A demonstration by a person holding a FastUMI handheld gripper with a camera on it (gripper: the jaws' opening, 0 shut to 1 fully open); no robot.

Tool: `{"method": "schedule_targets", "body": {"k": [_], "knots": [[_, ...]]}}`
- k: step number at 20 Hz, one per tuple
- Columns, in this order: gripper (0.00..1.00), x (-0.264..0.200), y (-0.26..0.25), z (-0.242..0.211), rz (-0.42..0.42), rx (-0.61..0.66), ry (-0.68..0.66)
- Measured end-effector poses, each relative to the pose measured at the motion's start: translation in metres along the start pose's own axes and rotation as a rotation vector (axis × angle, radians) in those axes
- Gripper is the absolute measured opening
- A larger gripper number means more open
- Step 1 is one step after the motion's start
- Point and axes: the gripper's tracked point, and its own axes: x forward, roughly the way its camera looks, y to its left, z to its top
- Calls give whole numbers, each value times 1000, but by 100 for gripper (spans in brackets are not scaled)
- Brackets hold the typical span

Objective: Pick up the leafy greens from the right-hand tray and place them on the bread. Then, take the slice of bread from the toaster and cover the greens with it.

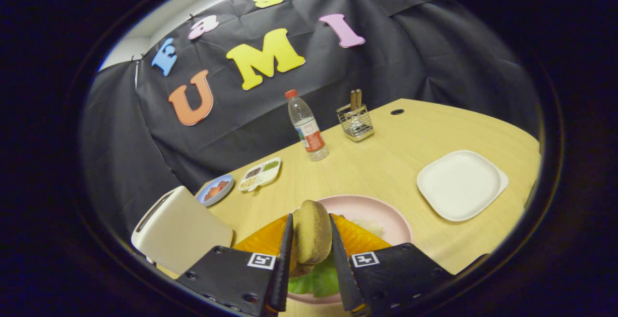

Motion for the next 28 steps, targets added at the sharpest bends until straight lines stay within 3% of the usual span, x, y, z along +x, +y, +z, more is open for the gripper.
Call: {"method": "schedule_targets", "body": {"k": [4, 6, 7, 12, 22, 28], "knots": [[54, 2, -13, 2, -18, 1, 7], [73, 1, -18, 10, -28, -11, -13], [76, -1, -18, 15, -28, -24, -28], [95, -25, -16, 57, -56, -167, -188], [95, -107, 29, 108, 34, -380, -383], [95, -147, 38, 110, 67, -413, -431]]}}
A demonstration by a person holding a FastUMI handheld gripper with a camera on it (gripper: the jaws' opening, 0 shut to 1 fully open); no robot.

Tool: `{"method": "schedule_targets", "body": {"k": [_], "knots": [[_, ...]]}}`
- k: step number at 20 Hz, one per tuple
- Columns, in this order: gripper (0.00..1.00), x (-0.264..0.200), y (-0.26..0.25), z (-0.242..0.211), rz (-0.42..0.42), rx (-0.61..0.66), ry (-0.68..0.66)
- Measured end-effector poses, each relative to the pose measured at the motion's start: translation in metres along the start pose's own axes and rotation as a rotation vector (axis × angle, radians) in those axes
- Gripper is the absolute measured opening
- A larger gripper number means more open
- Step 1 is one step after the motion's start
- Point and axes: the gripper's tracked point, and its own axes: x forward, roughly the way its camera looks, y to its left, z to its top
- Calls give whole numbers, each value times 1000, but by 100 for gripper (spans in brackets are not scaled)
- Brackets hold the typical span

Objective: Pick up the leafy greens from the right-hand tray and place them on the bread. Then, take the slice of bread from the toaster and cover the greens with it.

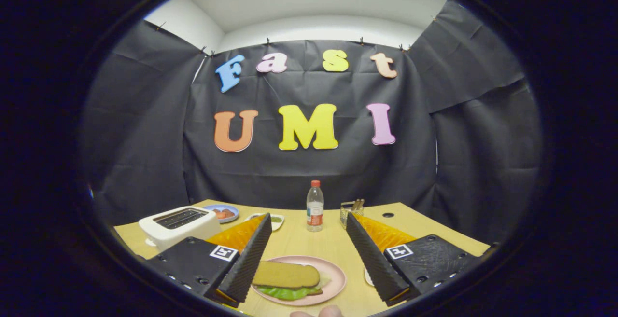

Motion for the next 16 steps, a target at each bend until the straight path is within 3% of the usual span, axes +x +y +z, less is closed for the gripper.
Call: {"method": "schedule_targets", "body": {"k": [6, 16], "knots": [[95, -20, 11, 9, 23, -20, -28], [95, -20, 8, 10, -17, 8, -41]]}}
